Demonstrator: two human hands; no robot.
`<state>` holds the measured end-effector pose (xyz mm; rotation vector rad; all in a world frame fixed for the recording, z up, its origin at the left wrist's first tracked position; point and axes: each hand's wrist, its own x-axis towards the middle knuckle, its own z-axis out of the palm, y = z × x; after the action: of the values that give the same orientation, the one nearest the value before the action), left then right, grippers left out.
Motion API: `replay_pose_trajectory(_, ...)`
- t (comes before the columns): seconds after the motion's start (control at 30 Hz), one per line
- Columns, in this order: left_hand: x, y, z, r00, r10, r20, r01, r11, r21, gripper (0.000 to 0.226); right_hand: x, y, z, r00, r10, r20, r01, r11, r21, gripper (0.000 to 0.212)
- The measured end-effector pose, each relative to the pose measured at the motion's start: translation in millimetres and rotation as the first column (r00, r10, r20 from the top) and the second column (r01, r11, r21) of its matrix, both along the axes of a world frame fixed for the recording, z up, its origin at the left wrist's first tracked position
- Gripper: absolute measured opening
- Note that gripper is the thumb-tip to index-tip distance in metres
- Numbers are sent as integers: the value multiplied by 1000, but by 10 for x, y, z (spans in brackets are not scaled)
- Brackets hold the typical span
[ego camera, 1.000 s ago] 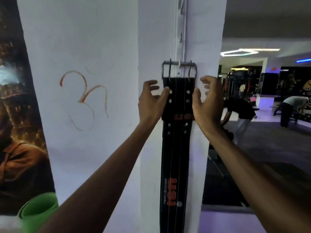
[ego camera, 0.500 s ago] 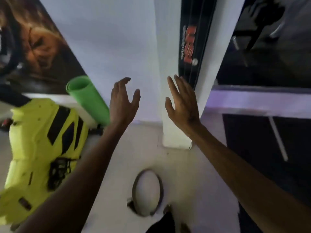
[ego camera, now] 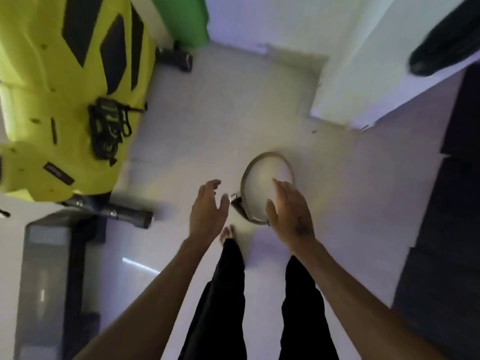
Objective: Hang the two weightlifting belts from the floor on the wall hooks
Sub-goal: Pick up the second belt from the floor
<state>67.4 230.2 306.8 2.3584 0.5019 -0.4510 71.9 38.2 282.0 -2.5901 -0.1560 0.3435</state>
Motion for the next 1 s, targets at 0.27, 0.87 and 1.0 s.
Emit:
replay_pose_trajectory(0.27,-457,668,-3028,952,120,-281,-129,992,-14,35,-520,1165,-3304,972,115,-204,-127,991,-45,64)
replay_pose_trajectory(0.87,-539,483,-3607,921,157,-357,-259,931,-259,59,-233,917,-3506,966,-214,-146,228,970,89,37)
replay_pose_trajectory(1.0,-336,101,-2307,966,101,-239,-189,906,-379,65,-81,393,-1992,942,-246,-227,306,909,284,36)
